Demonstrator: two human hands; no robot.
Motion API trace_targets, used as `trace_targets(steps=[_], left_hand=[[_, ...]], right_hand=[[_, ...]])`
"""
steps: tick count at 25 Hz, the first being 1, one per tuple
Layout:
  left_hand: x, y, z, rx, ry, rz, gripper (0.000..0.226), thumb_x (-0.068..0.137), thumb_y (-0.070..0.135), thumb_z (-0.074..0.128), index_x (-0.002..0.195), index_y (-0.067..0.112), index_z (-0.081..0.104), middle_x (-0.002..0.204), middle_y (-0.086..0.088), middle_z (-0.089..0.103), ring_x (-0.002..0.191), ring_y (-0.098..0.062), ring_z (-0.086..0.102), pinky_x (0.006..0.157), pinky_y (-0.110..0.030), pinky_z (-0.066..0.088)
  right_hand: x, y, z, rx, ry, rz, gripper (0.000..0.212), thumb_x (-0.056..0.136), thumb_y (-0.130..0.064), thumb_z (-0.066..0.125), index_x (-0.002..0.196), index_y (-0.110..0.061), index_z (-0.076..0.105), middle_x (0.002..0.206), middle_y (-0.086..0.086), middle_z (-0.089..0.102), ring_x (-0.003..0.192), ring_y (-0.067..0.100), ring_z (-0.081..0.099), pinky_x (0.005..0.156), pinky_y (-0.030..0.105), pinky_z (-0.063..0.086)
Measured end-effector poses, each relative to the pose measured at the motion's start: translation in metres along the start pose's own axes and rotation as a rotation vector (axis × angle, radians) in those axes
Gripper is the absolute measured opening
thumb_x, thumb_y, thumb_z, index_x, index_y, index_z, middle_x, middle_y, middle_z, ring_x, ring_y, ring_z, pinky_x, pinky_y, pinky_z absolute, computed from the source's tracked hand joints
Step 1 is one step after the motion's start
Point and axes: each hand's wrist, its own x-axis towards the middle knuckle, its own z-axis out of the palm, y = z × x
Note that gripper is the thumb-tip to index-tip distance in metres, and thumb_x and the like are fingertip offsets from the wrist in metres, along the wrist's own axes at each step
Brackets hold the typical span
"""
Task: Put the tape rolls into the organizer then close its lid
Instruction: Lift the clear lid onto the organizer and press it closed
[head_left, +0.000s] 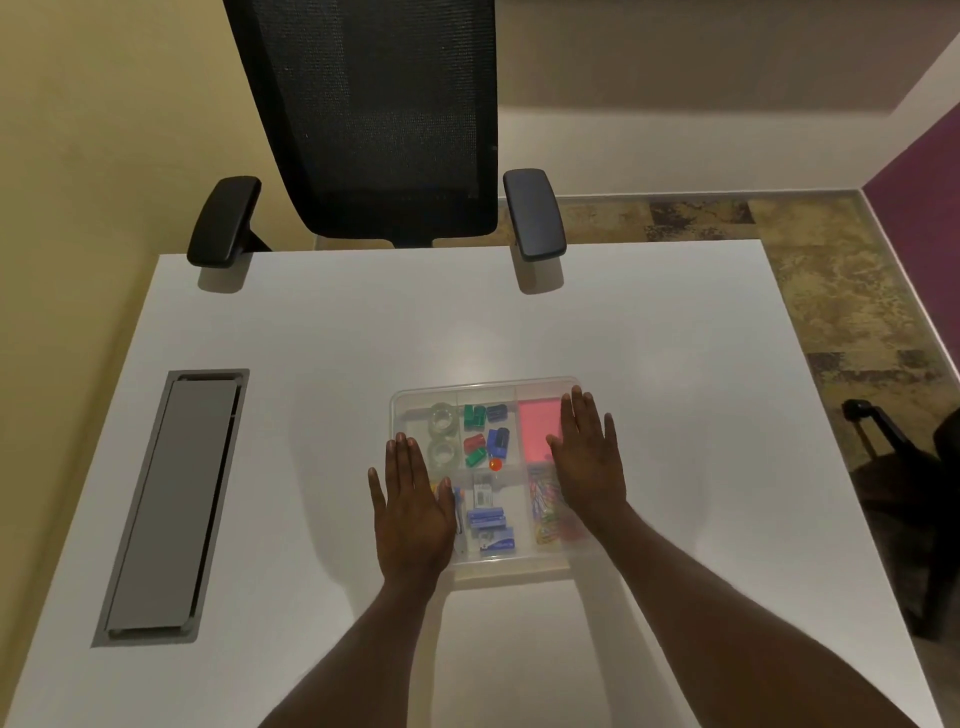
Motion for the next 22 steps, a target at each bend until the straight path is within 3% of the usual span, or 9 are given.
trace_targets(steps=[3, 12, 15, 19, 22], left_hand=[[-0.001, 0.000, 0.000, 0.003, 0.005, 0.004, 0.075, 0.106, 0.052, 0.023, 0.165, 0.012, -0.001, 0.174, -0.004, 0.001, 0.162, -0.019, -0.004, 0.131, -0.052, 0.008], [-0.001, -0.001, 0.003, -0.009, 0.018, 0.013, 0.075, 0.105, 0.057, 0.014, 0.165, 0.016, -0.003, 0.174, -0.001, 0.000, 0.162, -0.018, -0.004, 0.132, -0.051, 0.007], [0.001, -0.002, 0.006, -0.032, 0.021, 0.011, 0.075, 0.105, 0.057, 0.017, 0.165, 0.017, -0.005, 0.174, 0.001, -0.003, 0.162, -0.016, -0.006, 0.132, -0.050, 0.007], [0.001, -0.003, 0.002, -0.084, -0.002, 0.017, 0.076, 0.106, 0.055, 0.023, 0.165, 0.018, -0.005, 0.174, 0.001, -0.004, 0.161, -0.015, -0.009, 0.132, -0.048, 0.005], [0.002, -0.006, -0.004, -0.125, -0.047, 0.034, 0.076, 0.106, 0.051, 0.031, 0.165, 0.017, -0.002, 0.174, 0.001, -0.004, 0.161, -0.016, -0.010, 0.132, -0.050, 0.002]], right_hand=[[-0.041, -0.004, 0.021, 0.147, 0.083, -0.008, 0.078, 0.104, -0.051, -0.010, 0.160, -0.005, 0.017, 0.169, 0.014, 0.014, 0.158, 0.033, 0.011, 0.126, 0.054, 0.023], [-0.060, 0.003, 0.047, 0.396, 0.226, 0.048, 0.073, 0.104, -0.055, 0.008, 0.161, -0.012, 0.022, 0.170, 0.002, 0.020, 0.159, 0.018, 0.010, 0.120, 0.045, 0.040], [-0.058, 0.005, 0.054, 0.396, 0.230, 0.055, 0.064, 0.105, -0.043, 0.024, 0.161, -0.013, 0.022, 0.170, 0.002, 0.020, 0.159, 0.018, 0.011, 0.115, 0.044, 0.045], [-0.058, 0.006, 0.053, 0.396, 0.252, 0.032, 0.063, 0.105, -0.042, 0.024, 0.161, -0.012, 0.024, 0.169, 0.003, 0.022, 0.159, 0.019, 0.012, 0.118, 0.045, 0.042], [-0.061, 0.006, 0.051, 0.440, 0.285, 0.026, 0.059, 0.105, -0.032, 0.036, 0.159, -0.011, 0.028, 0.168, 0.006, 0.025, 0.158, 0.023, 0.016, 0.121, 0.051, 0.037]])
